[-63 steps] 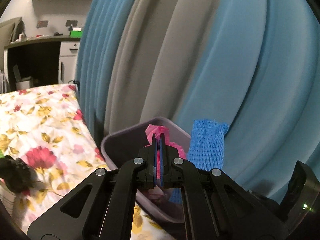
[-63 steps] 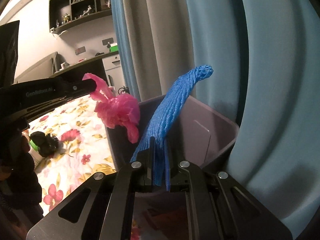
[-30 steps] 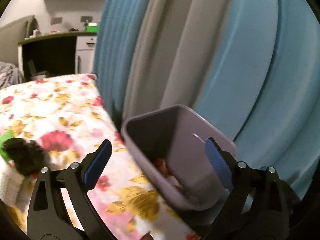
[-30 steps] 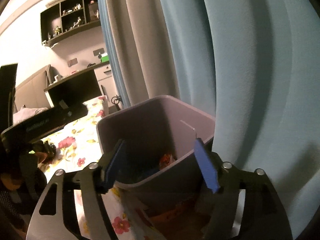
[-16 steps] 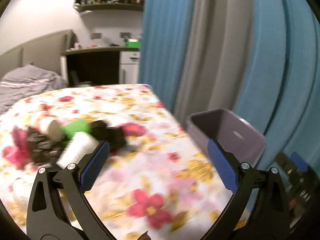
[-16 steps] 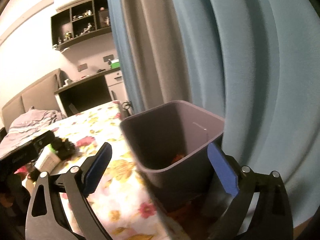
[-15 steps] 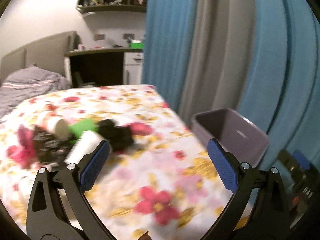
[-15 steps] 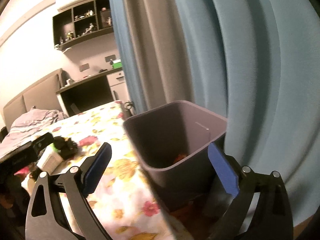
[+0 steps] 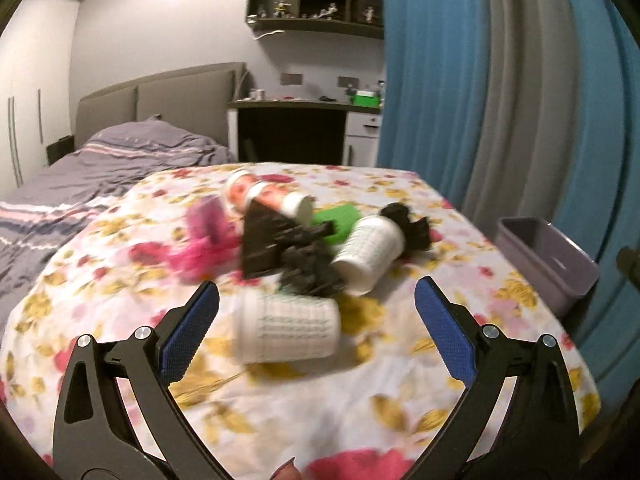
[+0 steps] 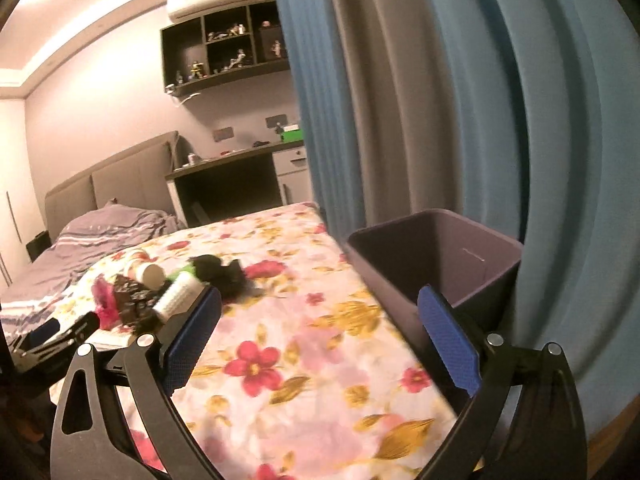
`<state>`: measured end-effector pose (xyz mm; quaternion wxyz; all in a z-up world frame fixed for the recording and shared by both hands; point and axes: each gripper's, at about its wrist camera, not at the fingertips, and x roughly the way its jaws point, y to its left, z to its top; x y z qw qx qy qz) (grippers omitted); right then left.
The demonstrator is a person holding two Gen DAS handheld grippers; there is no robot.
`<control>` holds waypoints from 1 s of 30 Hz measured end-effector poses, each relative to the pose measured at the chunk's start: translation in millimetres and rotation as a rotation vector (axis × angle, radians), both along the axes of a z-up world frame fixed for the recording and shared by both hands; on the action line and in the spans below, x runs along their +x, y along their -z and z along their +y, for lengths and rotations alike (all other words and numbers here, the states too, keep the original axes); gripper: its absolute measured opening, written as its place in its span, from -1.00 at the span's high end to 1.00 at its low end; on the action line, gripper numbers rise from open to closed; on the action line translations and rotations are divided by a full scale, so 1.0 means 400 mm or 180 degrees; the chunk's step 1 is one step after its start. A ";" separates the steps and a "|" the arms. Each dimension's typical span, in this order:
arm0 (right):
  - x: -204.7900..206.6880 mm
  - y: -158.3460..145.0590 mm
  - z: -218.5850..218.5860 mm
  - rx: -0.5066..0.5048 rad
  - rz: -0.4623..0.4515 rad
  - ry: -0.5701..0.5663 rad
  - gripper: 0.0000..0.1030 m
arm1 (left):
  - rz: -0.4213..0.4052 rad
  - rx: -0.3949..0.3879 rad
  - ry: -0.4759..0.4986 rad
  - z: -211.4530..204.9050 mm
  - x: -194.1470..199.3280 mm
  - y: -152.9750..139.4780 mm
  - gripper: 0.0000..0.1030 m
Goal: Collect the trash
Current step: 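Move both open tools back toward the paper cups on the bed, then grasp the green-grid paper cup with the left tool while the right tool grasps the black bag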
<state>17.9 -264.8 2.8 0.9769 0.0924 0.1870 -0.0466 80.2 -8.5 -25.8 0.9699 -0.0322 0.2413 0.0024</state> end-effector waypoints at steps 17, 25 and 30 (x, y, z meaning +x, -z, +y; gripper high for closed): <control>0.016 0.020 0.133 0.0011 0.0131 -0.0368 -0.84 | 0.0612 0.0144 0.0042 0.031 0.068 0.117 -0.88; 0.039 0.040 0.151 0.0027 0.0215 -0.0474 -0.84 | 0.0856 0.0192 -0.0016 0.030 0.127 0.135 -0.88; 0.053 0.050 0.168 0.0014 0.0272 -0.0540 -0.84 | 0.0984 0.0112 0.0013 0.037 0.154 0.146 -0.88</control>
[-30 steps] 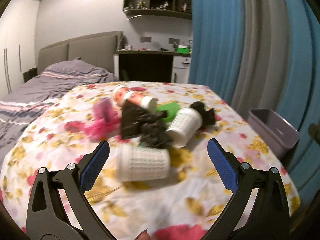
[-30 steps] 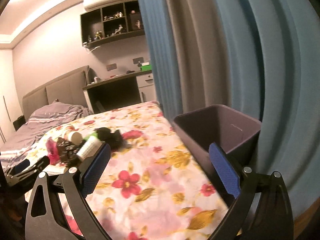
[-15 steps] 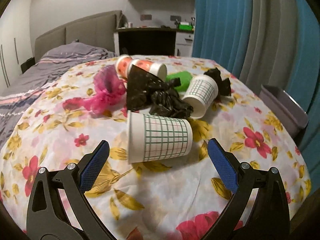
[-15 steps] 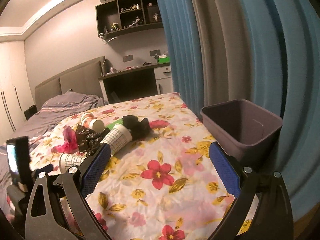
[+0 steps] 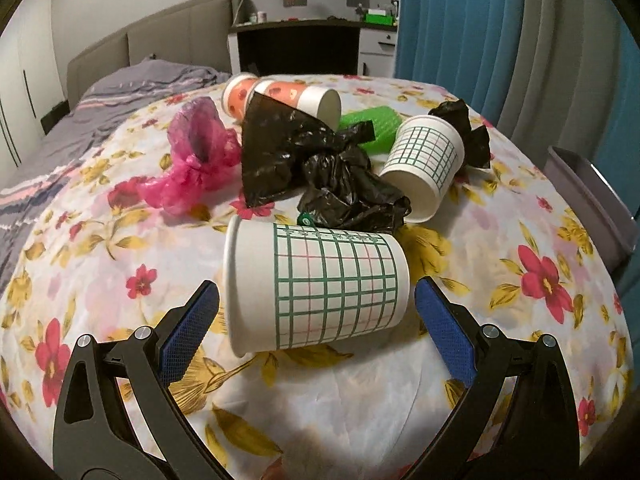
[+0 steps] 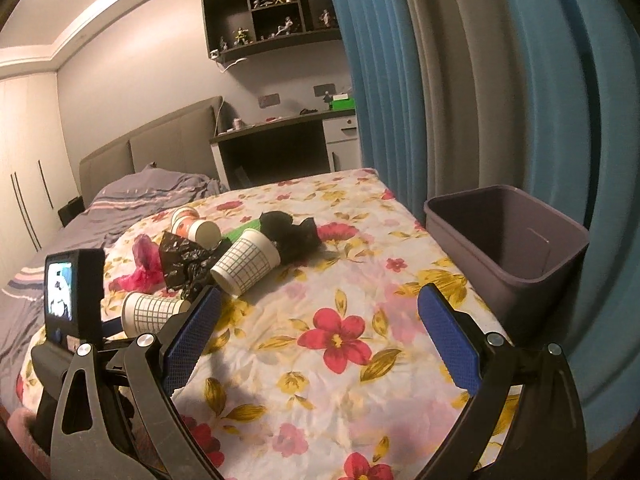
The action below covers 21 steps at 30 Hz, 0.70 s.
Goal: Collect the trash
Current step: 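Grasp the green-grid paper cup with the left tool while the right tool grasps the black bag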
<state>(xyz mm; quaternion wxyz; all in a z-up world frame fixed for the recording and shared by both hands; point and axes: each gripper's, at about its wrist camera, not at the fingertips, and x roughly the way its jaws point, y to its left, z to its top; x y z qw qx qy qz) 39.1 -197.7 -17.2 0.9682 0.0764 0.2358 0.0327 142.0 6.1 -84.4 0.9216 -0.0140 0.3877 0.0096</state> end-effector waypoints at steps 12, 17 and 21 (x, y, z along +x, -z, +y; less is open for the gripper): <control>0.032 0.018 0.073 -0.0116 0.0099 -0.0202 -0.84 | -0.0124 -0.0464 0.0016 0.069 -0.022 -0.009 -0.45; 0.057 0.027 0.124 -0.0164 0.0169 -0.0339 -0.84 | -0.0334 -0.0623 -0.0179 0.147 -0.075 -0.046 -0.45; 0.090 0.036 0.181 -0.0183 0.0213 -0.0489 -0.83 | -0.0554 -0.0604 -0.0472 0.223 -0.114 -0.083 -0.45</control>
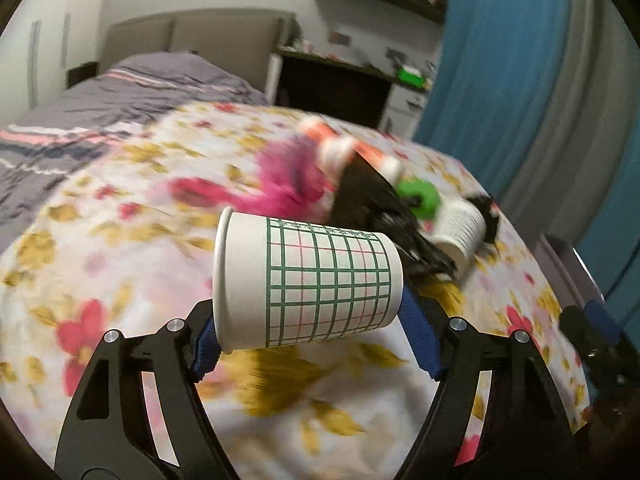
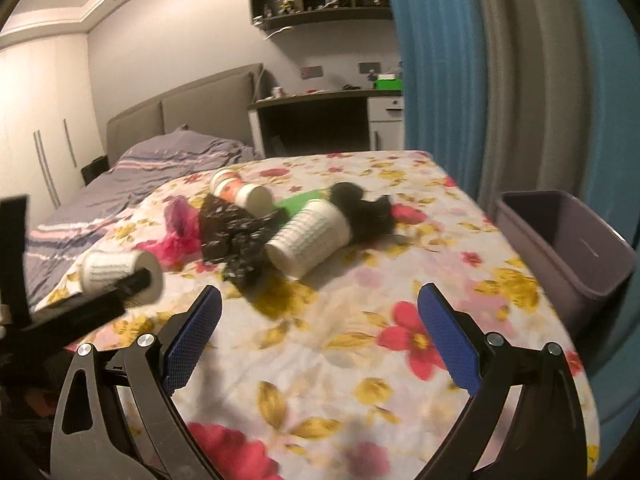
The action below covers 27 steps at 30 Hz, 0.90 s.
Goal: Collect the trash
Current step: 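Grasp the green-grid paper cup with the left tool while the right tool grasps the black bag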
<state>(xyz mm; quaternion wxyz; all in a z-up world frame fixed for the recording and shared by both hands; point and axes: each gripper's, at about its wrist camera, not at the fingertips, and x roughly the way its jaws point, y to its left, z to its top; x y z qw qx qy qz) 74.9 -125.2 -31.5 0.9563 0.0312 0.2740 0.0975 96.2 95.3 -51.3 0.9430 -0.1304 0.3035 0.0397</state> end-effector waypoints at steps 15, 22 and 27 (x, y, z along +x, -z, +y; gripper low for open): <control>0.150 0.075 0.157 0.0064 0.0449 -0.0280 -0.27 | -0.0266 -0.0089 -0.0213 0.132 -0.054 -0.037 -0.45; 0.193 0.094 0.180 0.0062 0.0563 -0.0270 0.02 | -0.0284 -0.0134 -0.0156 0.138 -0.045 -0.032 -0.45; 0.219 0.100 0.187 0.0014 0.0595 -0.0279 0.40 | -0.0266 -0.0160 -0.0144 0.144 -0.038 -0.024 -0.45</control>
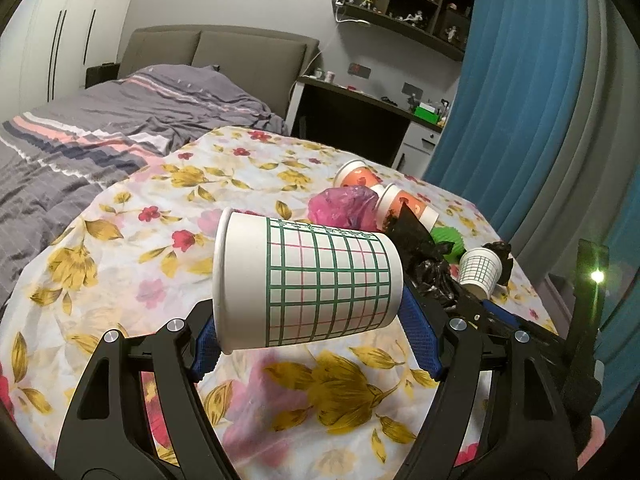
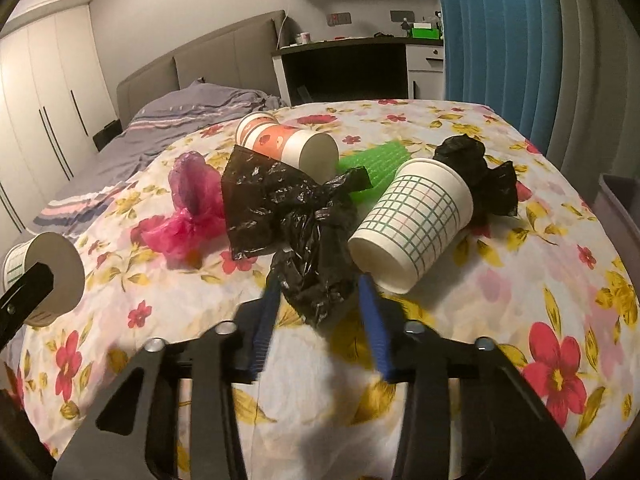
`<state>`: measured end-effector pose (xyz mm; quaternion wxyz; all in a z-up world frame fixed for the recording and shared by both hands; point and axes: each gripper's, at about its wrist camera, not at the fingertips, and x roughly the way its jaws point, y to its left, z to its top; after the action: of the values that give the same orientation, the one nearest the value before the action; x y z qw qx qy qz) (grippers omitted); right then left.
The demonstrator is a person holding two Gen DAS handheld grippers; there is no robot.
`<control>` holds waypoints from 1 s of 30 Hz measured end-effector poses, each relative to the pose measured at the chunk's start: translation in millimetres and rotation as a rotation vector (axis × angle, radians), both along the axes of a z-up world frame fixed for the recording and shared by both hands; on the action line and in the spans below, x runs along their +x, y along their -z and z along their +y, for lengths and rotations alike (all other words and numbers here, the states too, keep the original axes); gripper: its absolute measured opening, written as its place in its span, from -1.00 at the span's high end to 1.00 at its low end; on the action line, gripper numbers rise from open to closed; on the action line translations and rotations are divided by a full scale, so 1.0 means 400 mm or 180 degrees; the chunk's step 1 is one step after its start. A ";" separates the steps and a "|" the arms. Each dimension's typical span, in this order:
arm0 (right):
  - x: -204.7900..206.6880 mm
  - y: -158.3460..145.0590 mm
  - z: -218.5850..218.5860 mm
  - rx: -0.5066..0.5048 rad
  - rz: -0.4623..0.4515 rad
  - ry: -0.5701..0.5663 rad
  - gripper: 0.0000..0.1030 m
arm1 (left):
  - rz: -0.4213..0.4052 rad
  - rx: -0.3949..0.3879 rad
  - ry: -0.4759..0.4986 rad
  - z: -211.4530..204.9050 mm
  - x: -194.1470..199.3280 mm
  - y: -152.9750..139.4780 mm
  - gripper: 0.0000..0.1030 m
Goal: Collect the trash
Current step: 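Grasp the green-grid paper cup with the left tool while the right tool grasps the black bag, then carry the paper cup and black bag over the grey bin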
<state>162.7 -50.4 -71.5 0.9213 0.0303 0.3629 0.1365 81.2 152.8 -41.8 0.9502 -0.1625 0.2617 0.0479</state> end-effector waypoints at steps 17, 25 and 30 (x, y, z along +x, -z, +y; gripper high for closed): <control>-0.135 -0.102 0.008 0.0030 -0.0523 -0.0546 0.94 | 0.0026 0.0010 -0.0018 -0.003 0.005 0.003 -0.45; -0.232 -0.161 -0.068 0.0131 -0.0720 -0.0536 0.94 | 0.0018 0.0023 0.0000 -0.021 -0.006 -0.005 -0.45; -0.282 -0.191 -0.131 0.0190 -0.0849 -0.0408 0.95 | -0.0005 0.0036 0.0073 -0.051 -0.019 -0.015 -0.45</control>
<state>49.8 -102.9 4.7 0.9494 0.0162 0.2342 0.2085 73.7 132.2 -36.0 0.9518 -0.1541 0.2625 0.0384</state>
